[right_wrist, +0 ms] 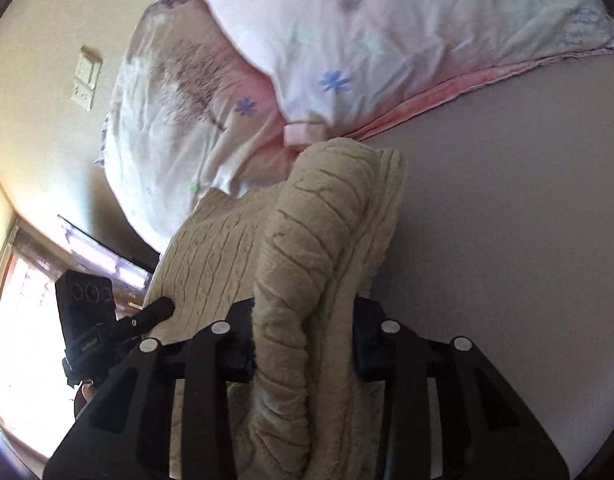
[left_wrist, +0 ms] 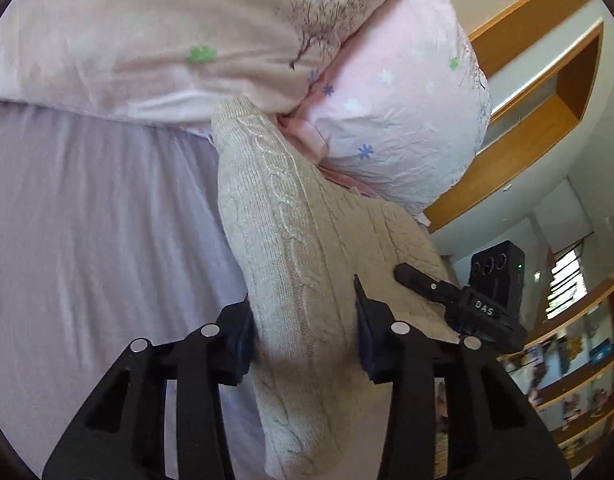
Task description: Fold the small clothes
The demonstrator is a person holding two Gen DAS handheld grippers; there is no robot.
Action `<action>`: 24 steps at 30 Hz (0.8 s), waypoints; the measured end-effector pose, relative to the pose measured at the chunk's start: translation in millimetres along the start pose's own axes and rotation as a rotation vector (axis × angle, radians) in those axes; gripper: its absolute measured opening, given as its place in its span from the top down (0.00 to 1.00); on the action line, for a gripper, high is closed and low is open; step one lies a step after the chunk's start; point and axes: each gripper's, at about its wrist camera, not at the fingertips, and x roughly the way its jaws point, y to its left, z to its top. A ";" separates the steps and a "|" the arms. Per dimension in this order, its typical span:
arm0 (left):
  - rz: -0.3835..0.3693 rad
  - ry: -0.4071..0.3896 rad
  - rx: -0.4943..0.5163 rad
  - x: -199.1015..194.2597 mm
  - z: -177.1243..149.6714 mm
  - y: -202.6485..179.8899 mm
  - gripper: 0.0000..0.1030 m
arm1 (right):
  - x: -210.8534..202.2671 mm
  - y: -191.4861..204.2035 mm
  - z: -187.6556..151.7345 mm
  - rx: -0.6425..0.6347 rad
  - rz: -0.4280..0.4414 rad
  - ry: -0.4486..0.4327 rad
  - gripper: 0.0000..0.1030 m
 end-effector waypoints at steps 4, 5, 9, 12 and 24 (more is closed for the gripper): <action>0.244 -0.058 0.064 -34.9 -3.1 14.4 0.49 | 9.5 14.4 1.2 -0.042 -0.133 -0.041 0.38; 0.262 -0.092 0.083 -49.4 -7.5 15.8 0.44 | -5.7 12.0 3.1 -0.020 -0.139 -0.117 0.37; 0.303 -0.185 0.143 -83.0 -27.9 11.6 0.17 | -31.7 16.7 6.0 -0.038 -0.099 -0.166 0.37; 0.299 -0.177 0.142 -87.7 -38.3 4.2 0.16 | 3.2 32.2 2.8 -0.117 -0.145 -0.024 0.77; 0.449 -0.174 0.310 -74.6 -83.4 -33.6 0.01 | -57.6 42.0 -13.5 -0.165 -0.259 -0.257 0.56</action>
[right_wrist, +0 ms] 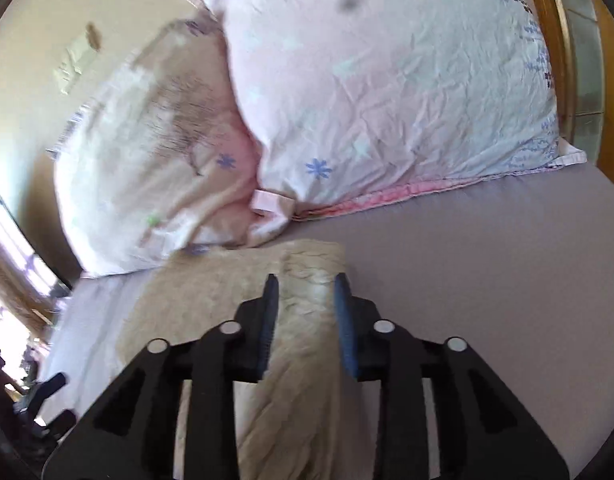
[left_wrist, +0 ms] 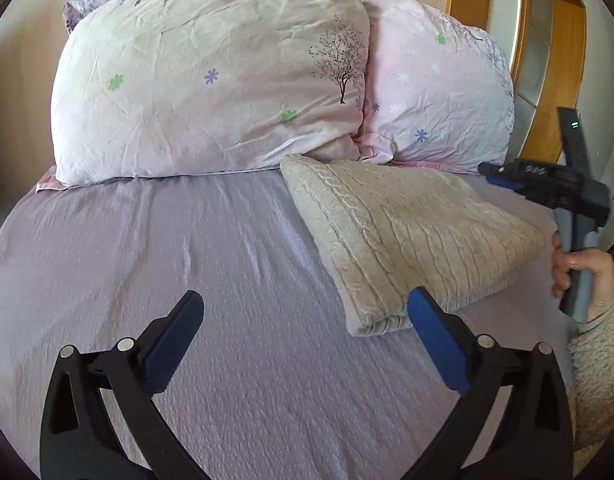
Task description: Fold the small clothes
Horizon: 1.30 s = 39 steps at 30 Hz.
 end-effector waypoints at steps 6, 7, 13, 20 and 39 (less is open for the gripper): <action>-0.077 0.075 -0.047 11.5 -12.5 -13.0 0.01 | -8.3 25.0 -42.7 -0.067 0.141 0.158 0.43; -0.081 0.093 -0.057 14.7 -14.7 -14.8 0.01 | 2.8 21.2 -50.0 -0.075 0.042 0.210 0.48; -0.002 0.213 -0.093 31.0 -26.0 -25.9 0.01 | -35.4 20.3 -58.7 -0.090 -0.058 0.104 0.02; 0.050 0.247 -0.077 44.0 -31.2 -41.7 0.01 | -42.4 41.4 -91.2 -0.237 -0.252 0.132 0.02; 0.141 0.227 0.027 49.6 -37.7 -55.4 0.01 | -9.6 44.7 -122.8 -0.263 -0.315 0.270 0.02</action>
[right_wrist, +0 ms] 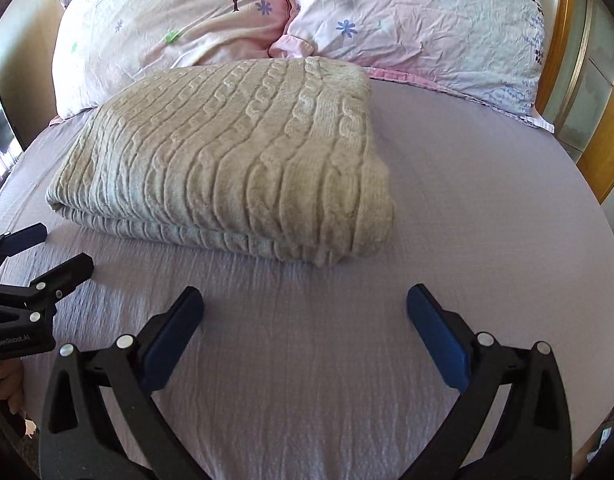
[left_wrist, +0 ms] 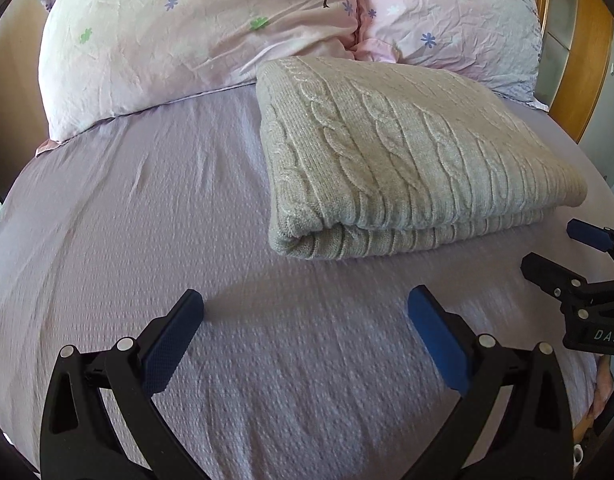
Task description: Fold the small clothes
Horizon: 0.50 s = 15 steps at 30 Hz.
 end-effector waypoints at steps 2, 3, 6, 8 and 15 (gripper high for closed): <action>0.000 0.000 0.001 0.1 -0.3 0.1 0.01 | -0.2 0.7 -0.3 0.000 -0.001 0.000 0.02; 0.000 0.000 0.001 0.1 -0.2 0.3 0.01 | -0.2 0.6 -0.1 0.000 0.000 0.000 0.02; 0.000 0.000 0.001 0.0 -0.4 0.5 0.01 | -0.3 0.4 0.5 0.000 0.000 0.000 0.02; -0.001 0.000 0.001 0.0 -0.6 0.5 0.01 | -0.3 0.3 0.7 -0.001 0.000 0.000 0.02; -0.001 0.000 -0.001 0.0 -0.9 0.3 0.01 | -0.3 0.0 1.4 -0.001 0.000 0.000 0.02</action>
